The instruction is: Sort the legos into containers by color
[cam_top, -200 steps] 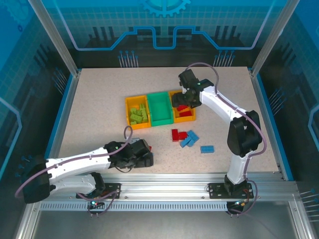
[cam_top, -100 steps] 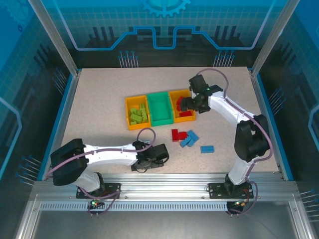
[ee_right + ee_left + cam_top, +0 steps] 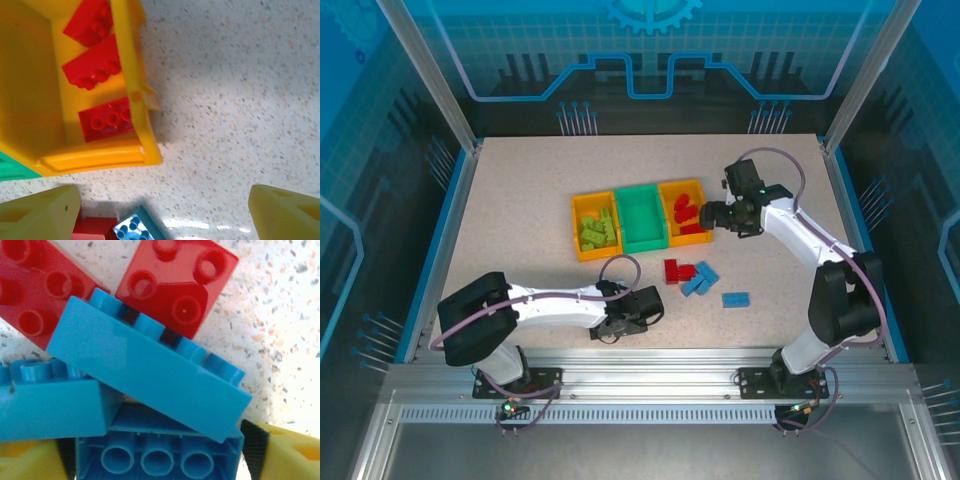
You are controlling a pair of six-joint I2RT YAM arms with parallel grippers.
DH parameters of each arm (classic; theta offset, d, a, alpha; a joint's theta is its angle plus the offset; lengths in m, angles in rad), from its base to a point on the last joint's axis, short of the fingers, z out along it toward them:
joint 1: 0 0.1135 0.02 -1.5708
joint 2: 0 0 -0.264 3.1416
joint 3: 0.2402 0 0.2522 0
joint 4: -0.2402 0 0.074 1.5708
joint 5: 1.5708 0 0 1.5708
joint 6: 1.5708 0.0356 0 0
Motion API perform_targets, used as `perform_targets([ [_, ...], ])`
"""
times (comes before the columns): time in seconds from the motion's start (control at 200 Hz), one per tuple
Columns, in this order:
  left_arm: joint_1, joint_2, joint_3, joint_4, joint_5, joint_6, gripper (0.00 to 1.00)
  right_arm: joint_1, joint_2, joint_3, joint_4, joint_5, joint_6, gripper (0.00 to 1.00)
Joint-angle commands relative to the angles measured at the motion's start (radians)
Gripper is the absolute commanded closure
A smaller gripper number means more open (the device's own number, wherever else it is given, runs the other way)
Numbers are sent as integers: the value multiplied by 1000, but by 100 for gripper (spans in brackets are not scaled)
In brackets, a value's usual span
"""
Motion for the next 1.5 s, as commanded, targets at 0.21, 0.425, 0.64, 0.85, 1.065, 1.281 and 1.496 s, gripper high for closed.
perform_targets([
  [0.21, 13, -1, -34, 55, -6, 47, 41, -33, -71, -84, 4, -60, -12, 13],
  [0.425, -16, 19, 85, 17, -11, 101, 48, 78, -82, -135, 10, -61, 34, 15],
  [0.64, -3, -31, 219, -50, -50, 204, 48, 144, -105, -209, 54, -53, 99, 15],
  [0.85, 131, -72, 361, -72, -67, 400, 48, 148, -117, -235, 55, -38, 110, 15],
  [1.065, 350, 43, 571, -31, 4, 626, 48, 162, -135, -253, 76, -55, 124, 16],
  [1.281, 506, 272, 805, -48, 145, 725, 49, 278, -116, -203, 44, -5, 140, 17],
  [1.496, 570, 405, 894, -38, 193, 751, 47, 396, -53, -115, -12, 56, 174, 18],
])
